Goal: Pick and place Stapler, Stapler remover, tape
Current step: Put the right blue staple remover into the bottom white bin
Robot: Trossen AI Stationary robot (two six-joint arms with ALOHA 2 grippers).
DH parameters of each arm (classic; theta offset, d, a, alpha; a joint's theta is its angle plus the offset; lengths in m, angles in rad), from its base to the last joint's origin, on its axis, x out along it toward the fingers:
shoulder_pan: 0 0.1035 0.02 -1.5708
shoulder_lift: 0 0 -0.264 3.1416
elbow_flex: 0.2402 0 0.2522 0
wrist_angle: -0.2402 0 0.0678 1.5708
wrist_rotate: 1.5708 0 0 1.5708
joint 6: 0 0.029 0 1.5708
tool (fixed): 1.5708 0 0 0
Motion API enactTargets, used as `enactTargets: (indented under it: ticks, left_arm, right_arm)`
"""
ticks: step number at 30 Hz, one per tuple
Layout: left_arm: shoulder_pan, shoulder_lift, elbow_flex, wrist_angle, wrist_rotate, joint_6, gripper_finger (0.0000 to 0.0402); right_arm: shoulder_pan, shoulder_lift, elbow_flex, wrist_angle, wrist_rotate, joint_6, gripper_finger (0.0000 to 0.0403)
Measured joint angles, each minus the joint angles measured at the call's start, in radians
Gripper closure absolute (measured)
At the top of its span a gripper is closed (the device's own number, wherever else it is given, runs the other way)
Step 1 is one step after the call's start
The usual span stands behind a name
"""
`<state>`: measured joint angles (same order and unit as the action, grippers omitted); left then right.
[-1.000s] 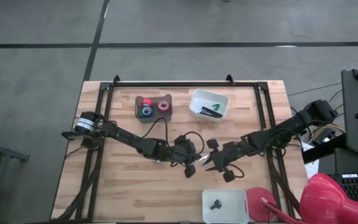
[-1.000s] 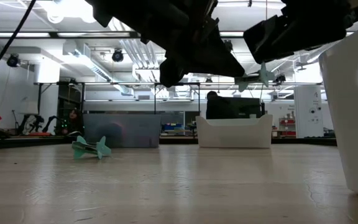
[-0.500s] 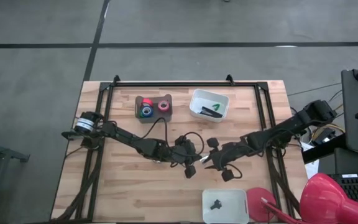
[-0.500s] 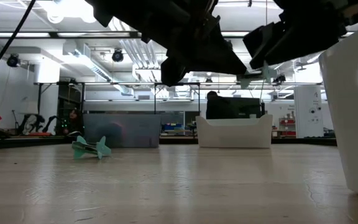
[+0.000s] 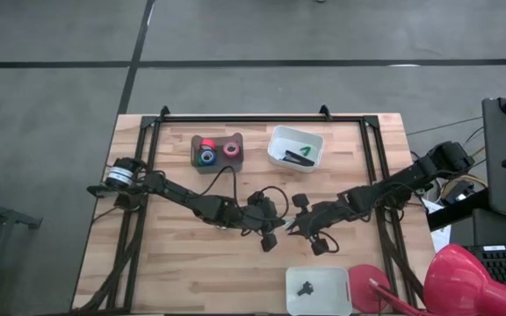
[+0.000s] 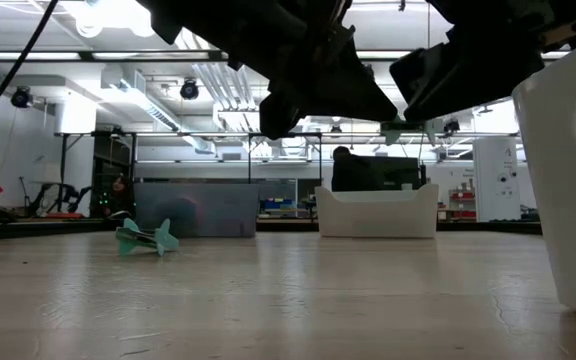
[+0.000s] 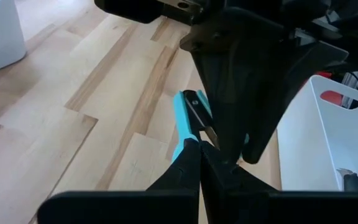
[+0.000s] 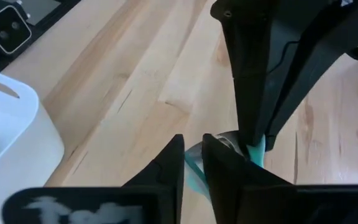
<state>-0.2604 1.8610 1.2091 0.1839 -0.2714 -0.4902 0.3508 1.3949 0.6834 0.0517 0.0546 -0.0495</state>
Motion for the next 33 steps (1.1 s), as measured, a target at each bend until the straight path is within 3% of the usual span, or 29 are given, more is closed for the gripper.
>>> enactTargets:
  ticks: [7,17,21,29,33]
  left_arm:
    - [0.001,0.0,0.0,0.005,-0.006,-0.005,0.0398]
    - [0.001,-0.002,0.0,0.003,-0.002,-0.004,0.0394]
    - [0.0,-0.002,0.0,0.0,-0.002,-0.002,0.0387]
    - [0.001,-0.002,-0.003,-0.017,0.005,-0.003,0.0384]
    - [0.001,-0.002,-0.003,-0.032,0.011,-0.017,0.0384]
  right_arm:
    - [0.0,-0.001,0.0,-0.019,-0.013,-0.033,0.0391]
    - [0.001,0.0,0.016,-0.023,-0.024,-0.029,0.0395]
    - [0.0,-0.017,0.027,-0.022,-0.114,0.003,0.0395]
    - [0.042,-0.034,0.04,0.044,-0.427,0.154,0.0395]
    - [0.122,-0.018,0.04,0.052,-0.475,0.233,0.0395]
